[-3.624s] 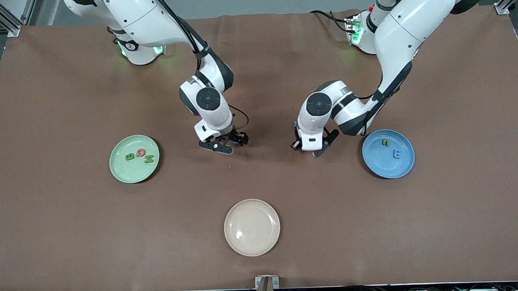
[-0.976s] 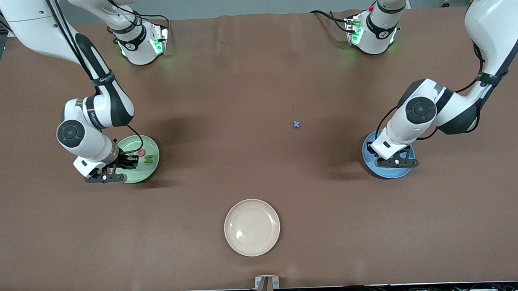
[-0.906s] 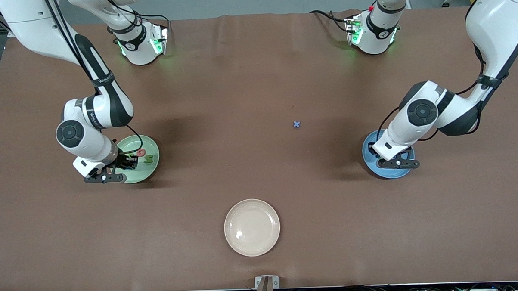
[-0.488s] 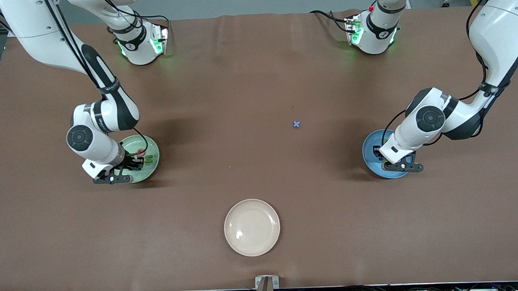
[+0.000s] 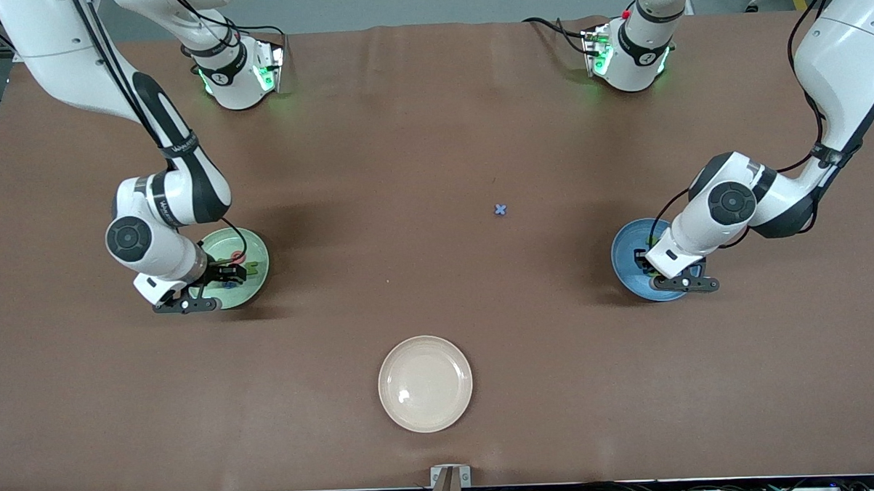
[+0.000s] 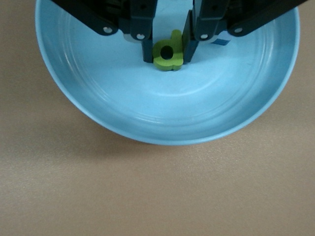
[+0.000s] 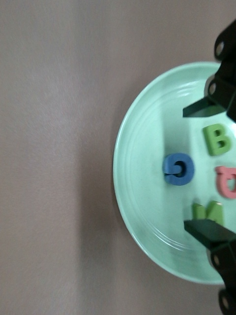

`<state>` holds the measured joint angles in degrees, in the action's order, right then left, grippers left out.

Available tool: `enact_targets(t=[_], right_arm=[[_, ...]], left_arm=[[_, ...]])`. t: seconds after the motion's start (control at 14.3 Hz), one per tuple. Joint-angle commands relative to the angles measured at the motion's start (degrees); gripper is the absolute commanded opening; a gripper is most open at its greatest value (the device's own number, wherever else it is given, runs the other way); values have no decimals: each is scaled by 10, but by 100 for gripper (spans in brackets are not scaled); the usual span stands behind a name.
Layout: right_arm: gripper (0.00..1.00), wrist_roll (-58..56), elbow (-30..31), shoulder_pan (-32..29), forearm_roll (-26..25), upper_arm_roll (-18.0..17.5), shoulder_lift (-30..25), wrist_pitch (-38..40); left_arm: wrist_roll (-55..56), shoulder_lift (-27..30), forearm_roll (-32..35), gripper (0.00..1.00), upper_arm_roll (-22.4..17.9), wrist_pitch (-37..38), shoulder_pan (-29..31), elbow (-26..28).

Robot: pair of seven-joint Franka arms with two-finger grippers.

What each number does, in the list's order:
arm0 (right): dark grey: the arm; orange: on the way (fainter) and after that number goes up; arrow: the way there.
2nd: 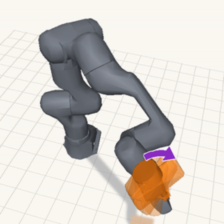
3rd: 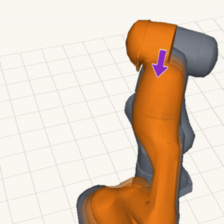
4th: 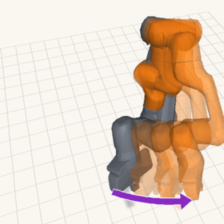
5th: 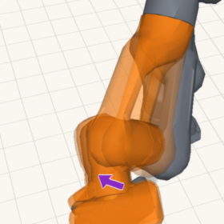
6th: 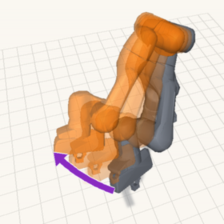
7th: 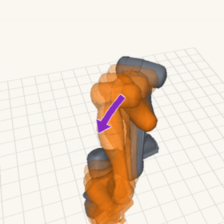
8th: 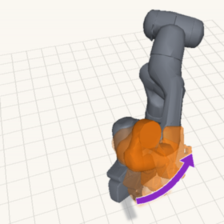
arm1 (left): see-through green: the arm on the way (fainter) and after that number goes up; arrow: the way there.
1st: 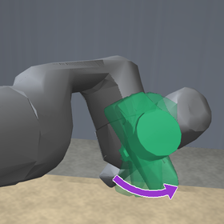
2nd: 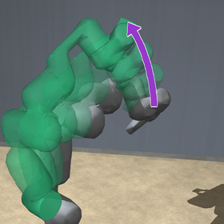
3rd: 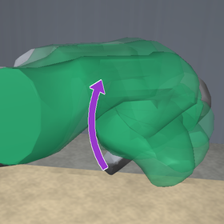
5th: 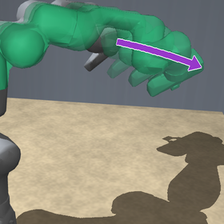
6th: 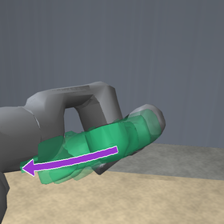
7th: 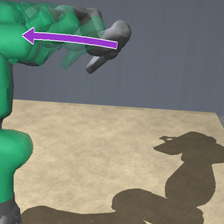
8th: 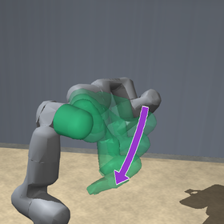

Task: Sort upper and lower case letters into plates
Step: 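Open the left gripper over the blue plate while the right gripper withdraws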

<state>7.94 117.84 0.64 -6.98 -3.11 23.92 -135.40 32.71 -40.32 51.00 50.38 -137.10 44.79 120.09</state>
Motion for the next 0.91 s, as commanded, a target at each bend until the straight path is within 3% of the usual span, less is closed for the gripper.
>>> enact_targets(t=[0.0, 0.07, 0.14, 0.42, 0.63, 0.84], right_arm=[[100, 3, -15, -8, 6, -7, -72, 102], [100, 3, -16, -12, 6, -6, -96, 133], [100, 2, -18, -13, 6, -2, -122, 169], [100, -2, -129, -26, 6, -1, -152, 371], [100, -4, -197, -37, 36, -1, -150, 431], [100, -5, -236, -45, 53, -1, -150, 457]], left_arm=[[-1, 2, 15, 34, 3, -9, 6, 1], [-1, 4, 15, 87, 3, -9, 6, 1], [-1, 6, 14, 100, 5, -9, 7, 2], [9, 23, -19, 100, 61, 23, 8, 4], [37, 37, -72, 100, 139, 70, 17, 3], [137, 37, -82, 100, 229, 142, 17, -5]])
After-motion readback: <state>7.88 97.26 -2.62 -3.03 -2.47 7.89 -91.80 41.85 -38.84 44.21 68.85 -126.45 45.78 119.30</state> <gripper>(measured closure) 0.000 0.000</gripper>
